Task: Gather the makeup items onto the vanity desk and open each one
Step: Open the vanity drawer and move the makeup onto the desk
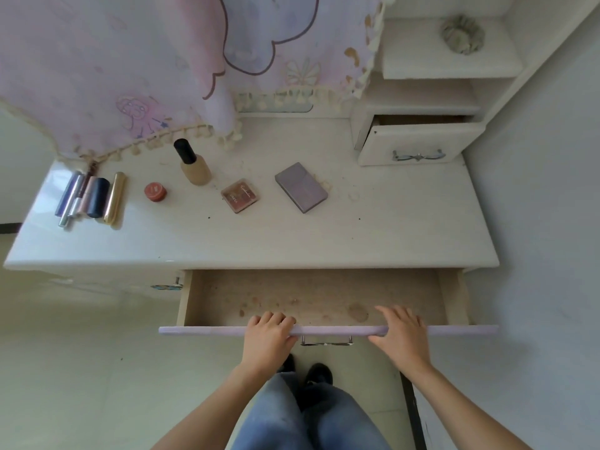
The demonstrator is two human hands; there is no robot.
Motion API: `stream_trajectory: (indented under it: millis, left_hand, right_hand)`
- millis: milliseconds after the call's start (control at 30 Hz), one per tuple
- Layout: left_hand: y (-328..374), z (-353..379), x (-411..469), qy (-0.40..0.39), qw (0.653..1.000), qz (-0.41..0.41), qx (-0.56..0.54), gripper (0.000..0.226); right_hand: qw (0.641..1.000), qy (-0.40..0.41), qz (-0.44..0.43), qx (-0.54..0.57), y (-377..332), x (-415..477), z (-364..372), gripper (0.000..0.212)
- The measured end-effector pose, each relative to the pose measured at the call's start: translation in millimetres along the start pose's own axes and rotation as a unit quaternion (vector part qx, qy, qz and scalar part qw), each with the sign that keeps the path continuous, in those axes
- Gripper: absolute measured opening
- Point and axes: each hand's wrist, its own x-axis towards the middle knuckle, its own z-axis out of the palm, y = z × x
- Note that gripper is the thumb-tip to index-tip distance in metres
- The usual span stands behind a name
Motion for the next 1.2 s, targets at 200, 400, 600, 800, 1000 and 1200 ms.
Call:
stream_trajectory:
  millis: [200,400,600,800,1000,1200]
  left_hand:
    - [-11,-17,17,0.016,0.999,-0.047,-0.015,0.092]
    - [-18,-28,40,-0.045,0.997,-0.052,0.026,0.118]
    - [-22,-40,70,-0.080,0.993,-0.083,0.037,0.113]
    - [-18,-41,83,-0.075,0.992,-0.098,0.019,0.099]
    - [-16,-44,88,-0.062,0.990,-0.123,0.018,0.093]
    - [-11,-41,91,-0.071,0.987,-0.142,0.024,0.081]
  right_hand:
    - [0.996,0.056,-0.003,-0.067,6,10,-3,0.117]
    - [0.999,0.008,0.003,-0.043,-4,29,-18,0.114]
    - [0.995,0.034,-0.011,-0.094,-18,57,-27,0.101]
    - [0.988,0.065,-0.042,-0.136,-15,78,-31,0.088]
    - [0.990,0.059,-0.026,-0.123,-26,80,-37,0.067]
    - [0.991,0.052,-0.018,-0.118,-35,87,-40,0.064]
